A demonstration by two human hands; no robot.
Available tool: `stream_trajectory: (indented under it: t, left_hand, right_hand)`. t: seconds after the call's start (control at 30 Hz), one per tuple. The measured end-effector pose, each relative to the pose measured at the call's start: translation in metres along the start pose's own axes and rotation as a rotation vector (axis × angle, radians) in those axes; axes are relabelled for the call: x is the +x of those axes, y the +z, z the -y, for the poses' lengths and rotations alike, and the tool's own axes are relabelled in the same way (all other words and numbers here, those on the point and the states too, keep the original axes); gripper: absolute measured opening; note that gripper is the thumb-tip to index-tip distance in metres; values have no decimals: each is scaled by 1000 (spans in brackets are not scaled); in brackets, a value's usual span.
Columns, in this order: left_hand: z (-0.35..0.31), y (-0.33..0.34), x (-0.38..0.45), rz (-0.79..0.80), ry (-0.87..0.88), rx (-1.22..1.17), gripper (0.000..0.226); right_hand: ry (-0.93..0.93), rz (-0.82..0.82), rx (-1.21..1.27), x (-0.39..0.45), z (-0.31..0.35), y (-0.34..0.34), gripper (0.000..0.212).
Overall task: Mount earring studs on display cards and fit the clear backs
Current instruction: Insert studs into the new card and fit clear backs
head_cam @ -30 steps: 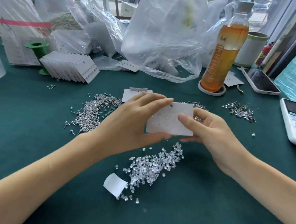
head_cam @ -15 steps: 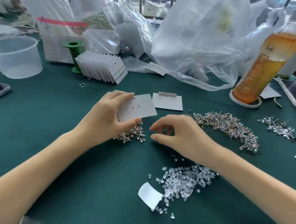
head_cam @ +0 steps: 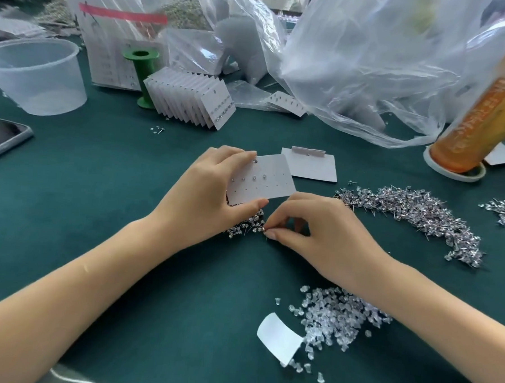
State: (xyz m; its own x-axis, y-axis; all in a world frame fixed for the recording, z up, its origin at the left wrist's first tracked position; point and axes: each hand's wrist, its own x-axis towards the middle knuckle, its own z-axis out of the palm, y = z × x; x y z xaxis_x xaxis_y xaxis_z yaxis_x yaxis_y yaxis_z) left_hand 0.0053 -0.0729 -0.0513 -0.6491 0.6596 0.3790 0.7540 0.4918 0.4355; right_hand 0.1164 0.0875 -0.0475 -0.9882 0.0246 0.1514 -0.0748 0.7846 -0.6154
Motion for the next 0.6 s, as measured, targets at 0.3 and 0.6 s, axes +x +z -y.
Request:
stream_trajectory:
  t: [0.3, 0.6]
  left_hand:
    - [-4, 0, -1, 3, 13, -10, 69]
    - [-5, 1, -2, 9, 16, -14, 69]
  right_hand:
    - [-10, -9, 50, -6, -4, -3, 6]
    - [-22, -23, 51, -9, 0, -6, 12]
